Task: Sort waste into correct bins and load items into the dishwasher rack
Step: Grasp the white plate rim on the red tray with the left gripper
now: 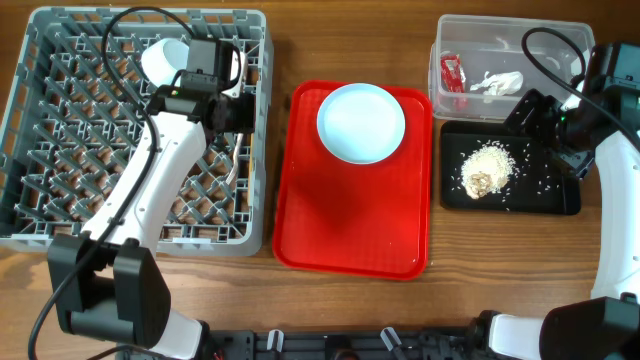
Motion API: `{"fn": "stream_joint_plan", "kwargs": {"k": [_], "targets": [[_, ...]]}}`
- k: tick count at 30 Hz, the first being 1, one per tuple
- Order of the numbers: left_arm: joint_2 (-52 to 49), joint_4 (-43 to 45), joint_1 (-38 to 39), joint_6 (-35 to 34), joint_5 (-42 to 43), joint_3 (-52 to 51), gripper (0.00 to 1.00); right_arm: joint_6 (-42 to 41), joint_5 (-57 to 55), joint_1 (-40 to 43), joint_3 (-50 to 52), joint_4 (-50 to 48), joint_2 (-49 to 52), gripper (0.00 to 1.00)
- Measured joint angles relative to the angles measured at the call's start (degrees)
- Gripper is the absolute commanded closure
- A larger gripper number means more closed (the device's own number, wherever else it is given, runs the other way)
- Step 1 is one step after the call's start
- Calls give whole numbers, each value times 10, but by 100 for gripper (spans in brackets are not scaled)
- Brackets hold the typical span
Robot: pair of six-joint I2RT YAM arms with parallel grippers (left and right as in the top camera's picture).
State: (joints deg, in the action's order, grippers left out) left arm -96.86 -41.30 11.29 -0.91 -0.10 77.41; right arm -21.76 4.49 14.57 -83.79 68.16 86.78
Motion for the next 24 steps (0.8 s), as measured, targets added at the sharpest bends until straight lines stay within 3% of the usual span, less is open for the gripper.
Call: {"fn": "stream_joint_plan", "kwargs": {"k": [5,13,17,24], "targets": [[4,48,11,1,66,0,38,0,0,0,0,0,0,0],[-5,143,131,37,125,0,38,0,0,0,0,0,0,0],[-57,159,193,83,131,0,34,0,0,0,0,0,0,0],[-152,174,245,114,128,0,36,0,0,0,0,0,0,0]]}}
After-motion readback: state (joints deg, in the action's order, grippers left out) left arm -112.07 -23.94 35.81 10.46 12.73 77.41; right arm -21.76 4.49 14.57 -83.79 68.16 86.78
